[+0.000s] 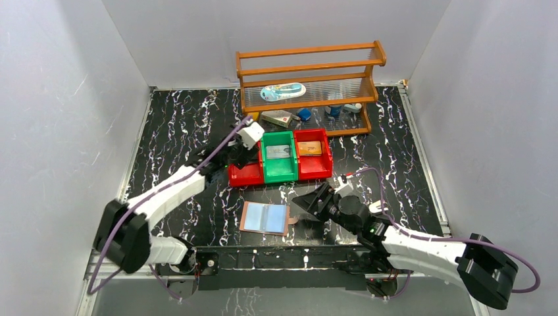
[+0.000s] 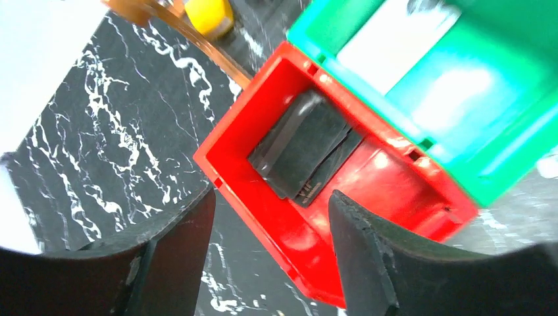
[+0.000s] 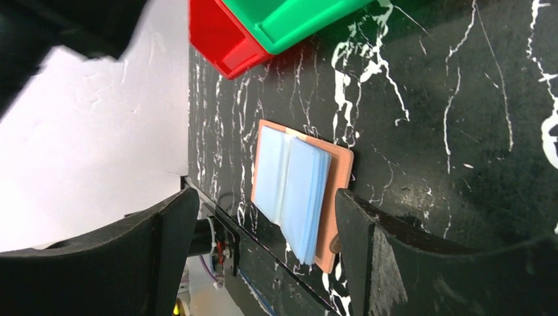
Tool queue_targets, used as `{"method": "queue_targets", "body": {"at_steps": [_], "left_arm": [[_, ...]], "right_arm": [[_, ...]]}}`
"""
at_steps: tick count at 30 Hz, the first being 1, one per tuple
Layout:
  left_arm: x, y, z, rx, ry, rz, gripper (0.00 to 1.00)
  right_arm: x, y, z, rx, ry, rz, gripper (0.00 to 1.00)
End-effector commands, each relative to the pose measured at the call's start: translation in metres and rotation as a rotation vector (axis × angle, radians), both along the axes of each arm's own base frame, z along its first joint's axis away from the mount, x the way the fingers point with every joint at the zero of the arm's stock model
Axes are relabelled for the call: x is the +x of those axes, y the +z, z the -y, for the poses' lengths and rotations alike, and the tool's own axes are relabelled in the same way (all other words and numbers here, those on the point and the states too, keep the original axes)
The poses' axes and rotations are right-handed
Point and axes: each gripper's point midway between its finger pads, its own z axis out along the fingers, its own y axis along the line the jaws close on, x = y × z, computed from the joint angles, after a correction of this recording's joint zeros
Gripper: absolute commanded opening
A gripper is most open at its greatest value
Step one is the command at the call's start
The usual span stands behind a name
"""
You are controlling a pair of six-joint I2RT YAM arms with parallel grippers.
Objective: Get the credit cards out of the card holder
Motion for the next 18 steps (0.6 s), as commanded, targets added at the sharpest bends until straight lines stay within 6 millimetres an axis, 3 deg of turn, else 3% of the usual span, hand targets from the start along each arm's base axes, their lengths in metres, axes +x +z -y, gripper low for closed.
{"method": "queue_targets", "body": {"at_steps": [1,9,14,18], "left_arm": [[-0.038,0.045,0.012,-0.366,0.077,-0.018,0.66],[-0.107,0.034,0.011,-0.666,0.180,-0.226,0.86],[-0.131,0.023,0.005,-0.761,0.308,-0.350,0.88],[-0.142,0.012,0.000,-0.777,0.390,-0.416,0.87]], "right_arm": [[0.004,0.018,-0.012,0.006,0.026,0.024,0.84],[0.001,0.019,-0.039,-0.051,0.140,-0.002,0.77],[0.004,0.015,-0.055,-0.119,0.160,-0.056,0.74],[0.004,-0.004,-0.056,-0.256,0.097,-0.131,0.68]]}}
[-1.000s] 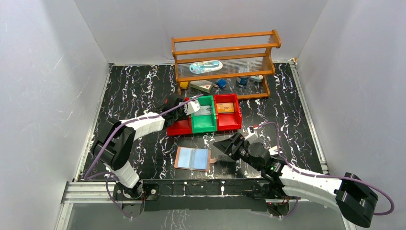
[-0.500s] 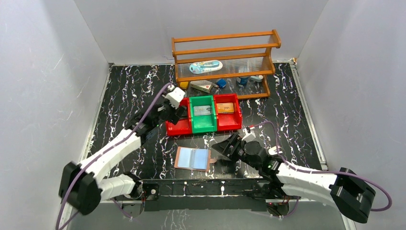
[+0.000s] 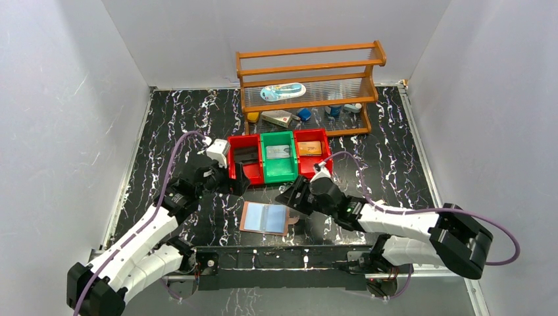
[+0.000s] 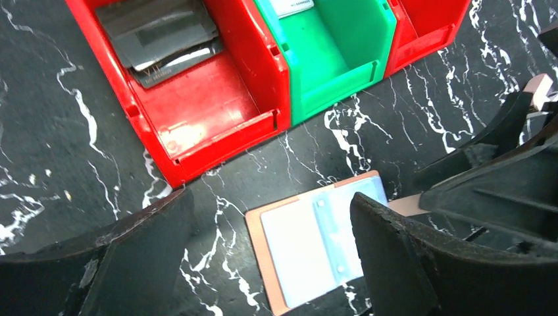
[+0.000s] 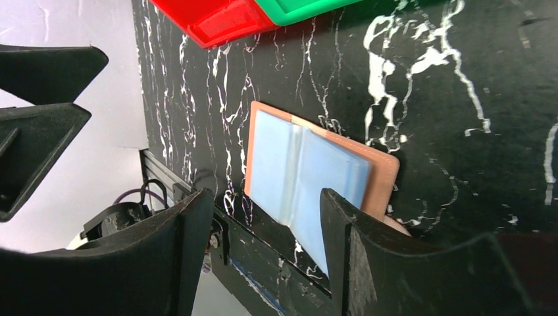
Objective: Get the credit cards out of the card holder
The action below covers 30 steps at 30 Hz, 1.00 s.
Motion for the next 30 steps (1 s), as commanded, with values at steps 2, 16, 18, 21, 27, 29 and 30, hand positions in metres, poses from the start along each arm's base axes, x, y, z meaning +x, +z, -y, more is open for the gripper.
{"method": "queue_targets", "body": {"at_steps": [2,16,18,21,27,29,30], "left_arm": [[-0.024,-0.017,-0.001,-0.087,0.083,-0.188,0.87],[-0.046,-0.050,0.014,-0.142,0.061,-0.387,0.83],[-0.048,-0.053,0.014,-0.142,0.057,-0.400,0.83],[-0.050,-0.055,0.015,-0.146,0.049,-0.409,0.81],[-0.057,-0.060,0.020,-0.159,0.019,-0.447,0.79],[-0.060,-0.065,0.022,-0.163,0.013,-0.470,0.79],[-0.061,-0.068,0.023,-0.167,0.012,-0.486,0.78]], "right_arm": [[-0.001,-0.001,-0.007,-0.127,-0.063,-0.006,0.66],[-0.021,-0.039,-0.018,-0.242,-0.036,-0.095,0.65],[-0.023,-0.044,-0.019,-0.246,-0.031,-0.105,0.64],[-0.023,-0.044,-0.024,-0.228,-0.013,-0.102,0.60],[-0.021,-0.041,-0.028,-0.216,-0.009,-0.087,0.54],[-0.023,-0.043,-0.028,-0.207,-0.006,-0.092,0.54],[-0.023,-0.044,-0.029,-0.190,-0.007,-0.094,0.54]]}}
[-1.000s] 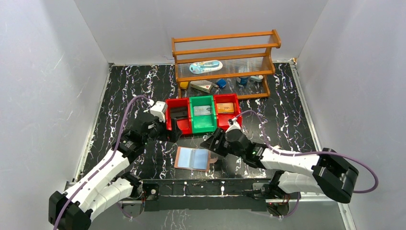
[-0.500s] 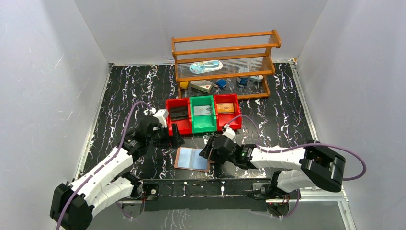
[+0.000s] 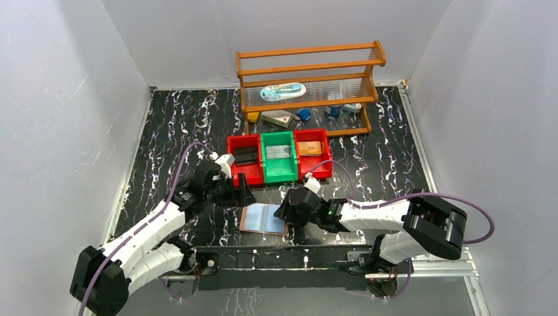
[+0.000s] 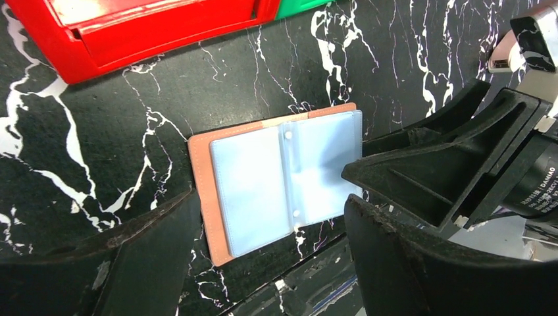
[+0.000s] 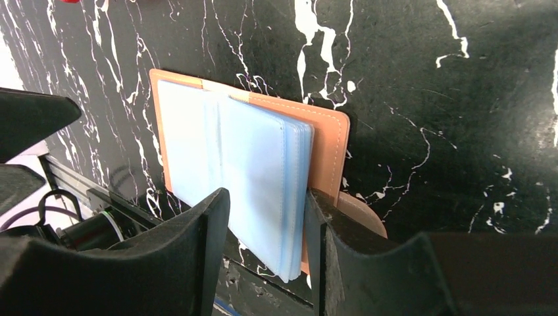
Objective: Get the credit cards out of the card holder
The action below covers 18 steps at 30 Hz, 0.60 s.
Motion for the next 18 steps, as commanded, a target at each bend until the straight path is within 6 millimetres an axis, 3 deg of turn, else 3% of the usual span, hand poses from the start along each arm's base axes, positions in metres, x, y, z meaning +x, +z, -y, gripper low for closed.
{"method": "queue_targets", "body": {"at_steps": [1,5,11,18], "left_arm": [[-0.011,-0.012,0.007,-0.037,-0.024,-0.083,0.78],[-0.021,-0.025,0.012,-0.061,-0.027,-0.163,0.74],[-0.034,-0.046,0.013,-0.051,-0.034,-0.257,0.64],[-0.045,-0.055,0.017,-0.073,-0.053,-0.296,0.52]], "right_arm": [[0.004,0.014,-0.015,0.091,-0.007,0.022,0.54],[0.003,0.012,-0.016,0.147,-0.024,0.012,0.51],[0.002,0.021,-0.023,0.257,-0.010,0.021,0.38],[0.001,0.040,-0.035,0.390,0.042,0.042,0.24]]}}
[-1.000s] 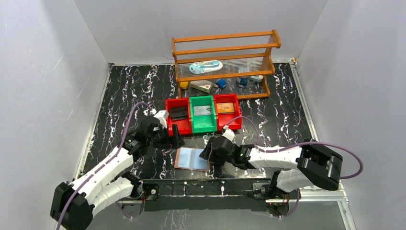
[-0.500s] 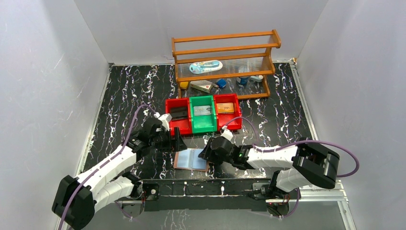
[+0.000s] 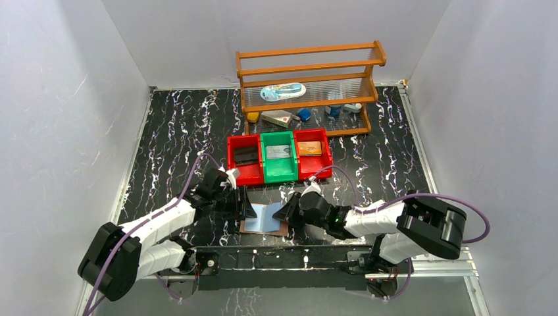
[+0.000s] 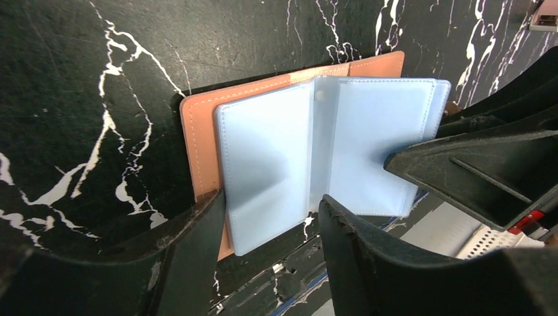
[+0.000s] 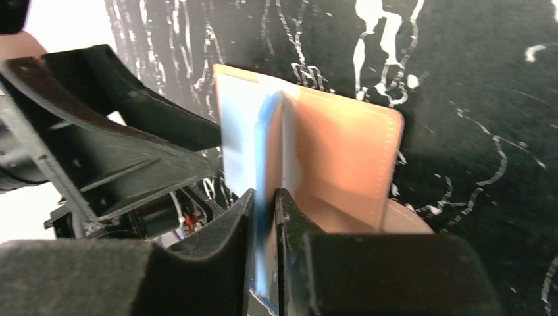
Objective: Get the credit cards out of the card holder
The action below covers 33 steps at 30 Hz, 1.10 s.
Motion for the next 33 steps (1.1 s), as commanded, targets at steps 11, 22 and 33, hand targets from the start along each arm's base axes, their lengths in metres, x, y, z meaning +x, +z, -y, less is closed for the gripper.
{"method": "queue_targets", "body": {"at_steps": [11,22,33], "left_arm": [[-0.006,0.011,0.009,-0.070,-0.014,0.016,0.51],[-0.005,0.007,0.005,-0.039,-0.010,0.014,0.65],[-0.015,-0.003,0.013,-0.046,-0.071,-0.083,0.53]], "right_arm": [[0.001,0.033,-0.031,0.211,0.086,0.030,0.09],[0.002,0.004,-0.016,0.093,0.043,-0.043,0.10],[0.009,-0.004,-0.012,0.036,0.019,-0.047,0.11]]}}
